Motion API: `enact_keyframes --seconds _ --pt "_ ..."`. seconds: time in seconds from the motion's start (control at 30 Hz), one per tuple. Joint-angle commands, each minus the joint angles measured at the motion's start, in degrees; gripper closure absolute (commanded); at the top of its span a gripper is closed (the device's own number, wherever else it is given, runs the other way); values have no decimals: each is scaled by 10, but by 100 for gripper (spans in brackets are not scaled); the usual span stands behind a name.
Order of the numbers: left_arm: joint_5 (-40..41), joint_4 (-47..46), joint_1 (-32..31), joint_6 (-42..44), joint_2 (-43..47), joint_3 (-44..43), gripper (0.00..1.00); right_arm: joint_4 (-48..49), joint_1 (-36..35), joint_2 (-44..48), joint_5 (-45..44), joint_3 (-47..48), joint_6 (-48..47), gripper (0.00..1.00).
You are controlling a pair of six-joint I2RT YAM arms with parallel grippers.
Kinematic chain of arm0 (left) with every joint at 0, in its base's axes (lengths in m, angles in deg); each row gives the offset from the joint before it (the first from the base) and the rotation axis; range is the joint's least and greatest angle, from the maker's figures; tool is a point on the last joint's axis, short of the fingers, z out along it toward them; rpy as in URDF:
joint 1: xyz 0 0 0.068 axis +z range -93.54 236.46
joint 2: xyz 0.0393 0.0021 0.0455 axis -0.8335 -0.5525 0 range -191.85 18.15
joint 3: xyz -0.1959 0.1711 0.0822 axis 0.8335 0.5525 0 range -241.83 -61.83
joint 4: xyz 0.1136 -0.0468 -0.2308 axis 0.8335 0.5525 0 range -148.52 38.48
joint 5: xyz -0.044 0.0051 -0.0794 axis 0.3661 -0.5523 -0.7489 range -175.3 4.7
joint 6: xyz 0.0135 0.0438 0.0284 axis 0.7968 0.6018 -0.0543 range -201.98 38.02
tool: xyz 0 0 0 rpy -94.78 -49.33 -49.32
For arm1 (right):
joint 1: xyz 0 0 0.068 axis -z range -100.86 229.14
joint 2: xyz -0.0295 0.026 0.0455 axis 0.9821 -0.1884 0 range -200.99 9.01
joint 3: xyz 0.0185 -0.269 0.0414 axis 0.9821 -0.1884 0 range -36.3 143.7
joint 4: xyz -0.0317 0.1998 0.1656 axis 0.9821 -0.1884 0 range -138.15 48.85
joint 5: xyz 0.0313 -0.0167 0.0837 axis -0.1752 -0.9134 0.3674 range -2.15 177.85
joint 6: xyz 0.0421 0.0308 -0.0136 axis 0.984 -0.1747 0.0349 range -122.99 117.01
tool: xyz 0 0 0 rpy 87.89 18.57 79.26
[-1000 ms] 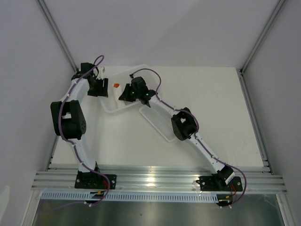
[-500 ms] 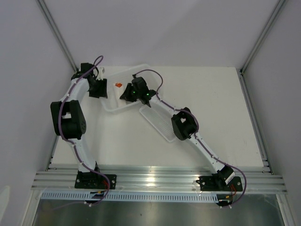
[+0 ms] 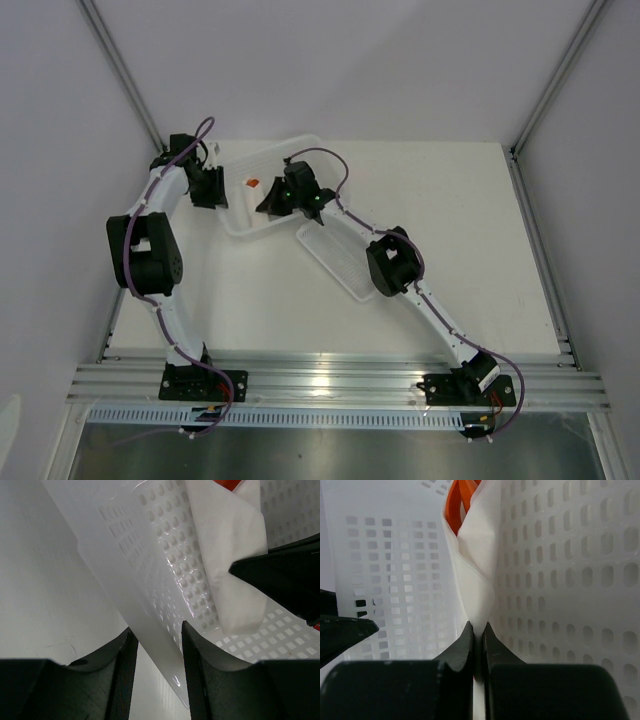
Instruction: Place the utensils on the paper napkin and roll it up
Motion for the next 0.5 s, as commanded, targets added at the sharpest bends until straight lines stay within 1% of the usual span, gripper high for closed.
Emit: enact_keyframes --seconds 0.0,0.17,0.33,0.47 --pt "-37 -6 -2 -18 -11 -24 58 -23 4 11 55 -9 -2 100" --pt "-36 -11 -1 -21 -10 -25 59 -30 3 17 77 -11 -3 100" --pt "-34 -11 -1 -21 -12 -24 62 -46 5 14 64 -28 1 100" --pt "-32 -11 -2 -22 -9 -25 62 -85 5 6 47 -26 4 100"
